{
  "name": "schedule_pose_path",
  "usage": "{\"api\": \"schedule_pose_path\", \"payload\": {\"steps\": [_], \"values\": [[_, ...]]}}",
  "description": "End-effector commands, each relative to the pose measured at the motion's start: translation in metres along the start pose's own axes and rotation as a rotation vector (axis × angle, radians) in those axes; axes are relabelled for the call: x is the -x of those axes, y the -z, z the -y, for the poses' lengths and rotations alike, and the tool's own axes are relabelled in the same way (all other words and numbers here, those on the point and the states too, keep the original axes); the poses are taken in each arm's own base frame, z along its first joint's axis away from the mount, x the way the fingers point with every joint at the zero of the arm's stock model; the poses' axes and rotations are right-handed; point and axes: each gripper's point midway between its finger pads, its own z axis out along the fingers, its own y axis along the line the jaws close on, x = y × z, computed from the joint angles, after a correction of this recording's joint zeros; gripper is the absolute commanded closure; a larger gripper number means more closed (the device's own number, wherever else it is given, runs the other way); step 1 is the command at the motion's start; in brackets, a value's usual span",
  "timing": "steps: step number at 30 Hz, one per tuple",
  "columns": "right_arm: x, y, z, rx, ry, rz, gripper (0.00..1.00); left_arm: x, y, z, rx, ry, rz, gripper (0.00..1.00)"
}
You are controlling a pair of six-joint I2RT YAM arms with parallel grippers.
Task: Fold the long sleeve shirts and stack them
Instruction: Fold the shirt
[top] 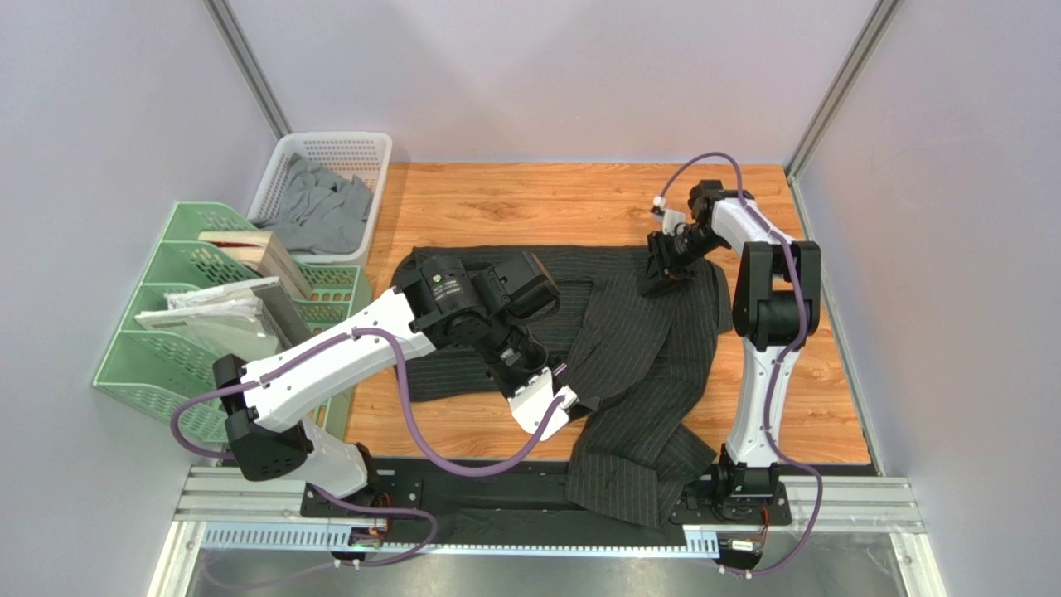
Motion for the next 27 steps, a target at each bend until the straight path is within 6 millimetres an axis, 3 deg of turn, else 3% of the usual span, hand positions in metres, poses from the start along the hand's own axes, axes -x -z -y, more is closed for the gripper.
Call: {"api": "schedule_pose_path", "payload": {"steps": [1,3,5,7,8,10,13,14,15,19,22,23,25,27], "values": [[-0.005,-0.007,0.016,-0.065,0.019,-0.047,0.65,-0.001,0.008,0.07,-0.215,0.204,-0.017,1.0],[-0.007,-0.006,0.018,-0.069,0.033,-0.056,0.65,-0.01,-0.001,0.053,-0.163,0.275,-0.018,1.0],[-0.007,-0.002,0.017,-0.077,0.047,-0.055,0.65,-0.025,-0.008,0.019,-0.072,0.304,-0.001,1.0],[-0.007,0.005,0.015,-0.084,0.07,-0.059,0.64,-0.03,-0.005,-0.019,0.04,0.338,0.028,1.0],[-0.005,0.015,0.023,-0.088,0.05,-0.045,0.63,-0.049,-0.005,-0.034,0.068,0.398,0.03,1.0],[0.0,0.027,0.017,-0.072,0.06,-0.038,0.59,-0.059,0.007,-0.068,0.162,0.47,0.08,1.0],[0.006,0.042,0.008,-0.061,0.086,-0.029,0.52,-0.105,0.024,-0.102,0.263,0.622,0.124,1.0],[0.006,0.044,0.007,-0.061,0.089,-0.029,0.5,-0.134,0.027,-0.106,0.297,0.734,0.115,1.0],[0.008,0.047,0.006,-0.066,0.096,-0.027,0.5,-0.15,0.031,-0.115,0.343,0.761,0.11,1.0],[0.005,0.044,0.019,-0.111,0.102,-0.059,0.5,-0.231,0.04,-0.106,0.425,1.025,0.056,1.0],[0.0,0.039,0.028,-0.129,0.101,-0.095,0.51,-0.274,0.052,-0.089,0.495,1.212,0.045,1.0],[-0.003,0.034,0.032,-0.13,0.092,-0.116,0.51,-0.284,0.049,-0.077,0.5,1.3,0.046,1.0],[-0.005,0.032,0.039,-0.154,0.093,-0.133,0.51,-0.306,0.065,-0.068,0.583,1.369,0.044,1.0],[-0.008,0.028,0.046,-0.173,0.094,-0.154,0.52,-0.317,0.063,-0.055,0.613,1.447,0.058,1.0]]}}
